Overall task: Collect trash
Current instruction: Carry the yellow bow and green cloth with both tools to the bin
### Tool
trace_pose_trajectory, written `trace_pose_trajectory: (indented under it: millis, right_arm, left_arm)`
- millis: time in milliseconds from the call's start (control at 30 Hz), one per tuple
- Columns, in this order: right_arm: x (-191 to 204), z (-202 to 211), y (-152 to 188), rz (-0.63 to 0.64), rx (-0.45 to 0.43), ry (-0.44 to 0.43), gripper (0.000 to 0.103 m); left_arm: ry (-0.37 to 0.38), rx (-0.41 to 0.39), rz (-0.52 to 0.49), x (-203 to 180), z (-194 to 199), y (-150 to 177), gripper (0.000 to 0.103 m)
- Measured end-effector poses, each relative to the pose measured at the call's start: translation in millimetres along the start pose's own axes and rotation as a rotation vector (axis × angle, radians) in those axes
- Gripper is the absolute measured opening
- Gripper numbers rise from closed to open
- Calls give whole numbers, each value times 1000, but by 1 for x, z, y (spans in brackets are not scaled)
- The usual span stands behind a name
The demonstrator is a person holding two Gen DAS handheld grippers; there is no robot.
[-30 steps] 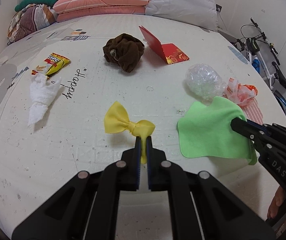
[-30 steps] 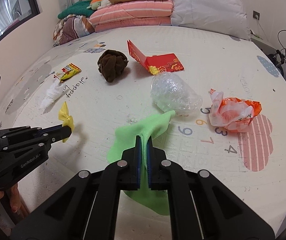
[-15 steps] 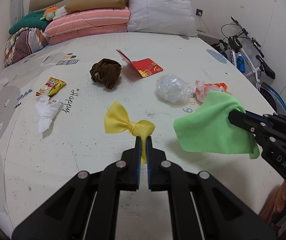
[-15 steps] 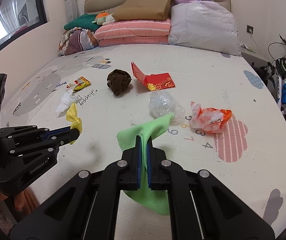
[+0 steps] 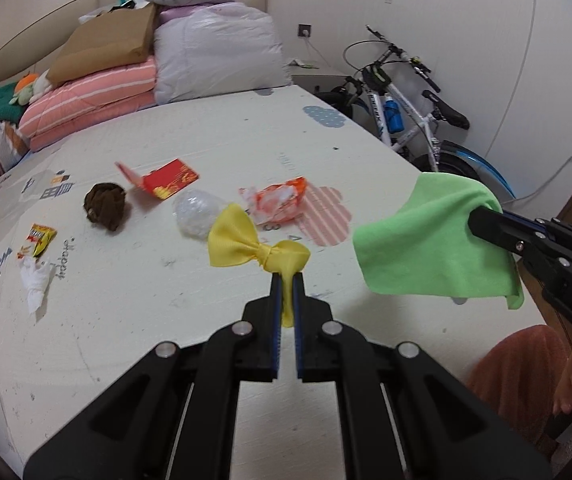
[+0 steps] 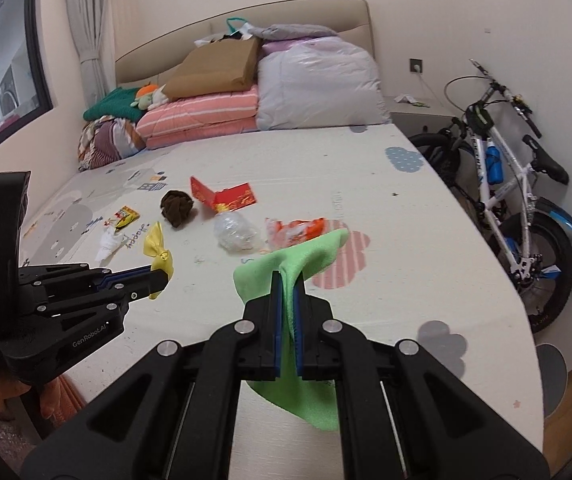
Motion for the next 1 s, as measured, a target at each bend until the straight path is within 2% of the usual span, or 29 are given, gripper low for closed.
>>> trace_pose_trajectory:
  millis: [133,300,567,867,1000]
  right_arm:
    - [-54,34,6,-52,-37,102,4]
    - [-117,71,20,-134,-68,191,4]
    - [-213,122,51,-278,-102,333,4]
    - [-300,163,85,-419,-133,489,4]
    - [-340,174,98,-504,-144,603,4]
  left_arm:
    - [51,-14,-87,-55,-1,-17,6]
    - [120,-19,-196,-125,-9,-36,6]
    - [222,3,-336,-223,-28,-50,6]
    - [324,28,-473,-325,-54,-60,6]
    - [363,32,-519,-364,-68,-66,6]
Point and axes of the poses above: each gripper's, at about its wrist camera, not at the fingertips, and z roughly against the way its jaws point, x to its left, y to its underside, the point moved 5 cm from there along -z, roughly the way its jaws point, and after that the axes turned 5 degrees about x, right-handed, at the moved point
